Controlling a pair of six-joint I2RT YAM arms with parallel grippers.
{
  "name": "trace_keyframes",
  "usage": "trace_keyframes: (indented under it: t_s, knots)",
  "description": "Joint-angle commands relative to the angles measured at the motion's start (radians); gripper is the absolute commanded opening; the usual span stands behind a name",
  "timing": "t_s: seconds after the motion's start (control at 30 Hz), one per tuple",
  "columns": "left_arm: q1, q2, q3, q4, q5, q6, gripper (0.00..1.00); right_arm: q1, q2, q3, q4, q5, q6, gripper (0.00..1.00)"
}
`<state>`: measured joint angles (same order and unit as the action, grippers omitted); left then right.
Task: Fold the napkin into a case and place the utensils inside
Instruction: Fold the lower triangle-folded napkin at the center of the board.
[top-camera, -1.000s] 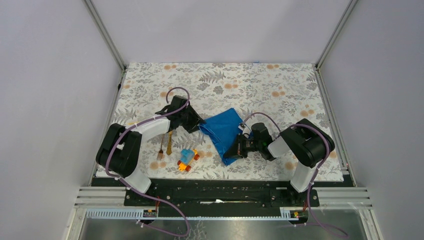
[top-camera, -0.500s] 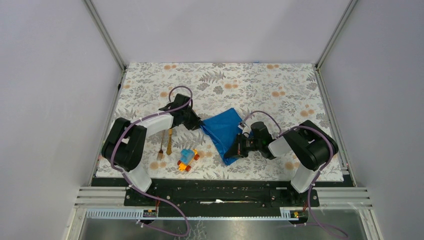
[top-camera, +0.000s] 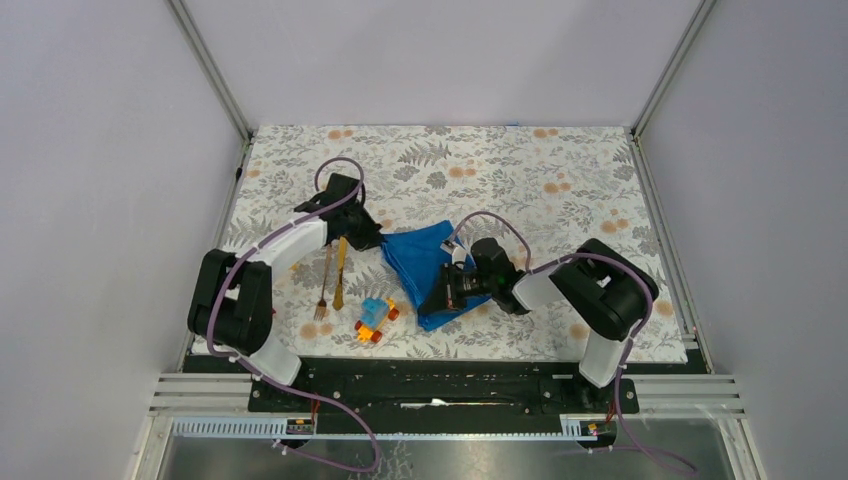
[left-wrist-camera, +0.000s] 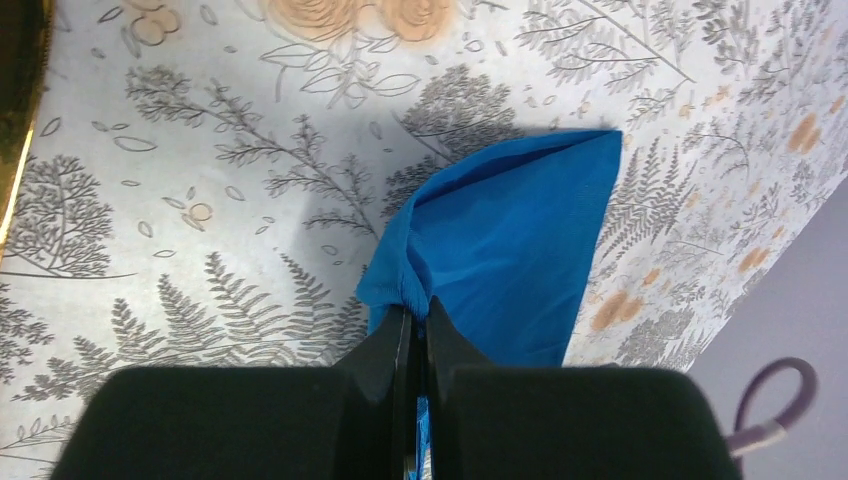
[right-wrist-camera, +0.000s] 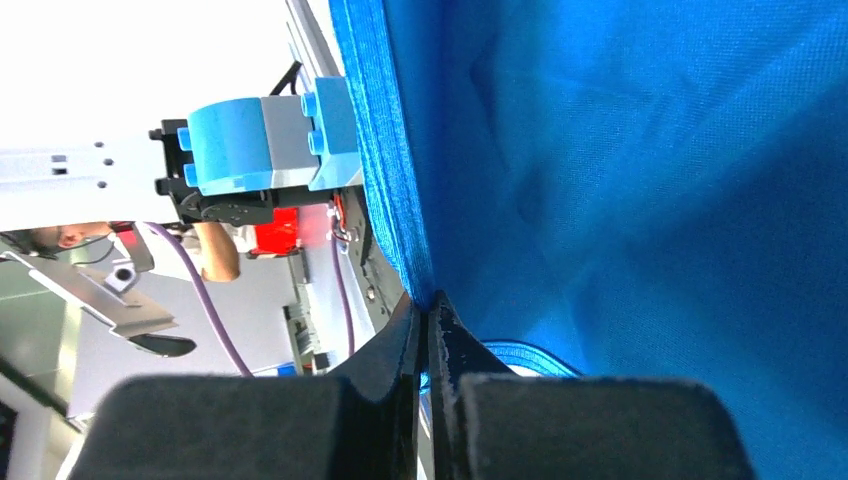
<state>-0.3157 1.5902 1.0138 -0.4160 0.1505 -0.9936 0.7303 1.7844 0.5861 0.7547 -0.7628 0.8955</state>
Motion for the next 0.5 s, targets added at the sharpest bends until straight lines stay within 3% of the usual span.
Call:
trace_keyframes:
  t_s: [0.0,0.23,0.47]
  knots:
    - [-0.027,0.019,0.089,0.005,-0.084,0.0,0.0,0.008,0.05,-0.008,0.165,-0.066,0.112,0.0]
    - [-0.122,0.161,0.223,-0.013,-0.19,-0.094,0.0,-0.052,0.058,-0.075,0.212,-0.078,0.128,0.0]
    - [-0.189,0.176,0.246,0.039,-0.286,-0.194,0.0,-0.088,0.066,-0.084,0.151,-0.092,0.074,0.0]
